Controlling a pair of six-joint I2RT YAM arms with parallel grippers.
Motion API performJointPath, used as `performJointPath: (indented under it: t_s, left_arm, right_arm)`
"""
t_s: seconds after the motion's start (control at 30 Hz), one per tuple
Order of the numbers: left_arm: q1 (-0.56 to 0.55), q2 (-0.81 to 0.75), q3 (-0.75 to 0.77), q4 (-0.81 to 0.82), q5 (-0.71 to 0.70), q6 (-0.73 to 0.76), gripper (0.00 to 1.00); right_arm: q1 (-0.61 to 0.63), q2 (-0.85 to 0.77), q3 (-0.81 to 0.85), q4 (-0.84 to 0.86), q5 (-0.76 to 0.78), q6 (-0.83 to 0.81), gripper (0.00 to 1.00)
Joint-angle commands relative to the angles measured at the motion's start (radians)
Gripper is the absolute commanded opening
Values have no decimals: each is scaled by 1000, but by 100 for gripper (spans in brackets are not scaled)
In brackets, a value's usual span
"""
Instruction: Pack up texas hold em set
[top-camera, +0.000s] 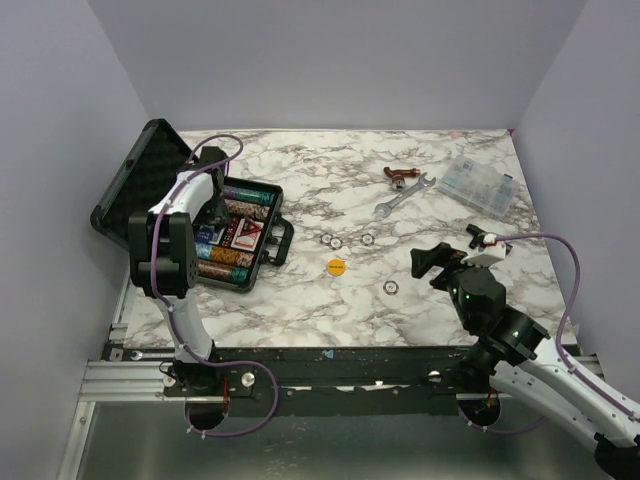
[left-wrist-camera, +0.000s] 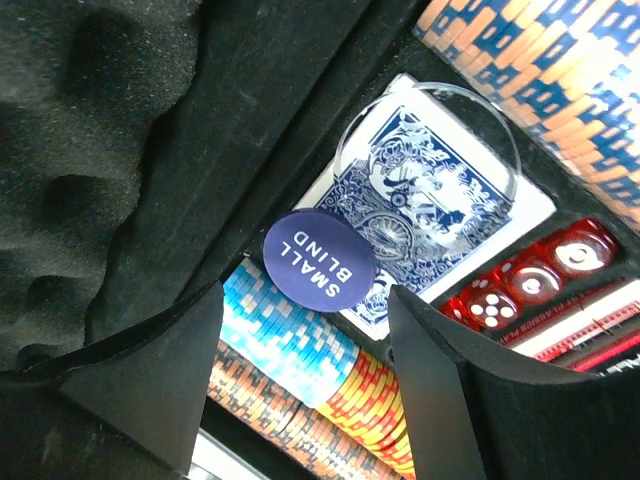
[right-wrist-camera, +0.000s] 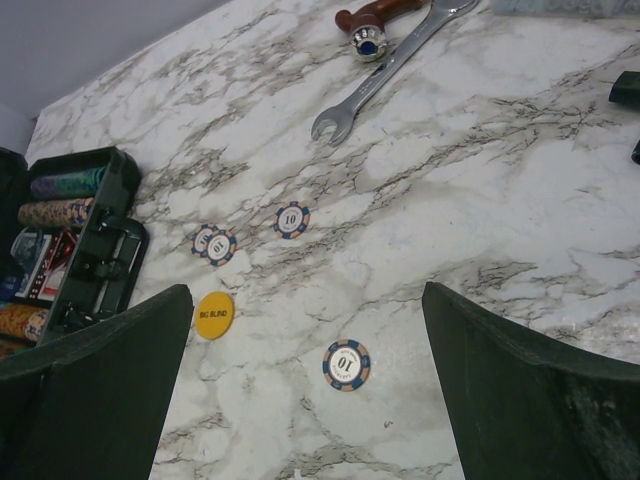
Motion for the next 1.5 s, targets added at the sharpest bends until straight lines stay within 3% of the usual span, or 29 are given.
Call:
performJointPath:
  t_s: [0.0,0.2,0.43,0.63,0.97,1.33,1.47]
  left_arm:
    - [-58,-115,38,11,48,79,66]
    - [-256,-252,-33,105,89,220,68]
    - [-459,-301,-66,154,368,283,77]
    - [-561,-255,-47,134,560,273,83]
    - [-752,-87,12,60,551,274,87]
    - [-784,47,99,56,560,250,86]
    - [-790,103,139,28,496,251,86]
  right_arm:
    - [-1,15,-4,25,-8,-12,100]
    - [-1,37,-1,28,-7,-13,100]
    - [-1,55,8,21,4,-9,100]
    - [-1,56,14,5,16,5,100]
    - [-1,78,16,6,20,12,100]
    - [-1,70,14,6,18,7,100]
    - [-1,79,12,17,17,-1,100]
